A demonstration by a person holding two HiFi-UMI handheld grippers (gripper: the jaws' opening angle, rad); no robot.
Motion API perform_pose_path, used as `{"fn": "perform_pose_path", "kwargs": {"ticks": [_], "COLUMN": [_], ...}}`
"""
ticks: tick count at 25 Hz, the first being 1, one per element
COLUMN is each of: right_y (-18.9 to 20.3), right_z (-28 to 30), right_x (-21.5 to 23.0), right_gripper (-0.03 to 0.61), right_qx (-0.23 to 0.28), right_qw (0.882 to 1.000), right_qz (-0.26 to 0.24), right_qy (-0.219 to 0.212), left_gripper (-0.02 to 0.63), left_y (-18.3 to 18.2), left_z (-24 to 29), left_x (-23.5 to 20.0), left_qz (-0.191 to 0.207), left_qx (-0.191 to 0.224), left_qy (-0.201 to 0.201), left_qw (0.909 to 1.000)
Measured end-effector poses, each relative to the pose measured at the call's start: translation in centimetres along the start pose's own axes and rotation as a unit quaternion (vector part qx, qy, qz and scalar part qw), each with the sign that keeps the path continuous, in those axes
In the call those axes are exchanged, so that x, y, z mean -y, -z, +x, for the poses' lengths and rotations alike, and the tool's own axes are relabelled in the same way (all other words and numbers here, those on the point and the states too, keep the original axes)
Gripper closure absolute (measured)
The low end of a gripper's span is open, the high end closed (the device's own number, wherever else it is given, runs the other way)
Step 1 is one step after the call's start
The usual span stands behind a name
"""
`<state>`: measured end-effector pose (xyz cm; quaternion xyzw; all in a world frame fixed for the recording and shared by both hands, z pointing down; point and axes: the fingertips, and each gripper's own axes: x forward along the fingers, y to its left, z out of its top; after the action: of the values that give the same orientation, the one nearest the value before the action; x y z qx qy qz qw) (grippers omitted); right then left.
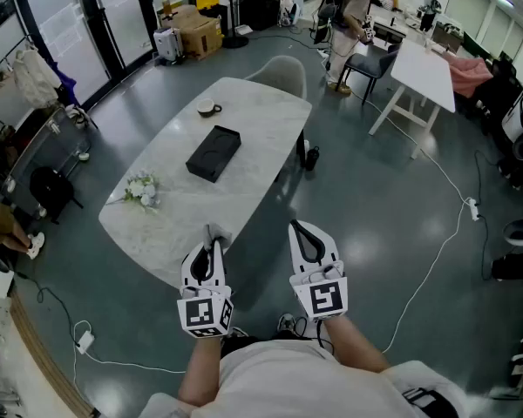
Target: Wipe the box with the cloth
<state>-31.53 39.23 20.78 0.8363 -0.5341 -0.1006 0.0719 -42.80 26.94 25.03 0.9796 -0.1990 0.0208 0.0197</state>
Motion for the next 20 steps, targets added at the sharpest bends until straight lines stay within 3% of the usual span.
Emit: {"fn": "perform_pose_path", "kwargs": {"ticks": [6, 14, 20], "right_y": [0.7, 4.4, 6.0], "right_z": [-1.2, -2.3, -0.9], "right_x": [1.1, 0.9, -0.5], "right_gripper": [0.552, 0.552, 0.552], "right_qx": [0.009, -0.022, -0.035], "right_qw": [1.0, 0.995, 0.99], "right_qz": [0.026, 0.085, 0.107], "right_qy": [0.014, -0.053, -0.081], "left_gripper": [0.565, 0.565, 0.565], "left_y": [0.2, 1.6, 3.4], "left_z": [1.2, 0.8, 0.2], "left_x": [2.7, 4.9, 3.4], "left_qz": [0.004, 0.001, 0.002], "left_qx": [-0.006, -0.011, -0.042], "left_qy": [0.03, 0.007, -0.019], "left_qw": [0.9995, 0.9999, 0.999]}}
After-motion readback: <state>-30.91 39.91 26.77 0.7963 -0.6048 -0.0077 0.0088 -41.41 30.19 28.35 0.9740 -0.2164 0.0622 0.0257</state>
